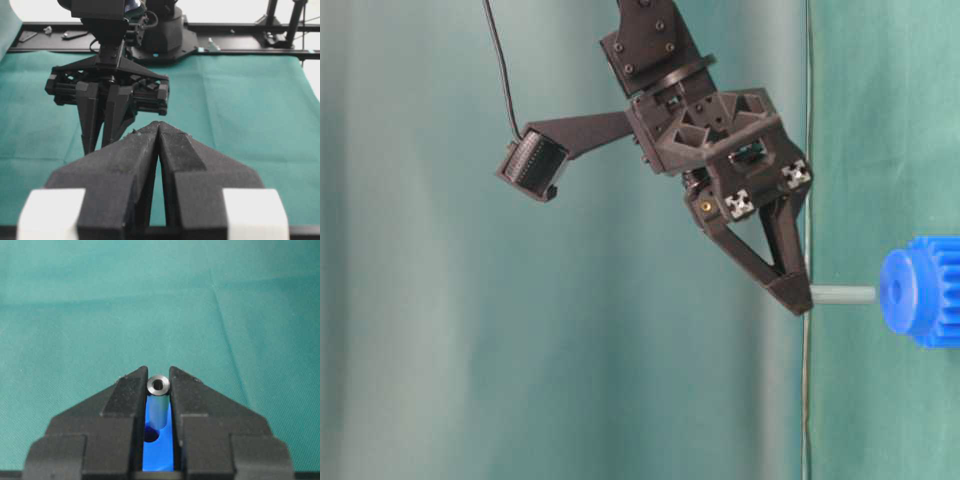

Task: Insert the shaft placed at a random location into the center hole of the small gear at another random location.
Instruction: 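Position the held shaft above the blue gear's center hole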

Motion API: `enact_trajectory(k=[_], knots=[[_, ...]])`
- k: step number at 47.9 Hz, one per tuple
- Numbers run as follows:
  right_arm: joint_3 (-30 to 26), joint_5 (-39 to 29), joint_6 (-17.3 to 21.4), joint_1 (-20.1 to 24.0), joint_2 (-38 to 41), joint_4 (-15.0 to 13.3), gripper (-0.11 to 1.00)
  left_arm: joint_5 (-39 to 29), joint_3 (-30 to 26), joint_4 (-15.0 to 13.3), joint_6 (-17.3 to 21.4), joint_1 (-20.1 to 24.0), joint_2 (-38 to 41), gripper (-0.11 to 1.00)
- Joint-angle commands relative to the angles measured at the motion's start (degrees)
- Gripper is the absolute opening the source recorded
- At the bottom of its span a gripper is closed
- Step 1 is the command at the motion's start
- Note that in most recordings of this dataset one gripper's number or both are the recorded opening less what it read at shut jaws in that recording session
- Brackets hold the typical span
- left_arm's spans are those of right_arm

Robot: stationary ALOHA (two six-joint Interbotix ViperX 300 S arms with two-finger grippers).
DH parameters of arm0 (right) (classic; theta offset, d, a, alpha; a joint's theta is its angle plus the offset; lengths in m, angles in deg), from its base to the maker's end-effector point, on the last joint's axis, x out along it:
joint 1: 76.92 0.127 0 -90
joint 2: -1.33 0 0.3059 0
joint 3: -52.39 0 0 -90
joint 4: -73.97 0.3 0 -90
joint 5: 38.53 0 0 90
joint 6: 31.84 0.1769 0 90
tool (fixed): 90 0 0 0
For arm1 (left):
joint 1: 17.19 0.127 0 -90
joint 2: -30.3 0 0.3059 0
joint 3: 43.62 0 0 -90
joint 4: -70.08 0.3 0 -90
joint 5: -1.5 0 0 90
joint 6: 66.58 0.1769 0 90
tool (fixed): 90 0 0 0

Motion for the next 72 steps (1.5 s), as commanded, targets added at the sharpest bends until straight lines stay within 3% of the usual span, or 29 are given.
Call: enact_trajectory(k=[1, 25, 48, 72], knots=[[-1.4, -0.1, -0.8, 0.2, -0.5, -0.1, 0.13, 0.4, -1.2, 0.2, -0.1, 0.1, 0.4, 0.0], [-1.5, 0.8, -0.8, 0.2, 2.1, -0.1, 0.13, 0.4, -1.3, 0.2, -0.1, 0.1, 0.3, 0.0], [-1.1, -1.4, -0.9, 0.4, -2.6, -0.3, 0.13, 0.4, -1.2, 0.2, -0.1, 0.1, 0.3, 0.0], [-1.1, -0.4, -0.9, 1.5, -0.6, -0.4, 0.13, 0.5, -1.3, 0.2, -0.1, 0.1, 0.2, 0.0]])
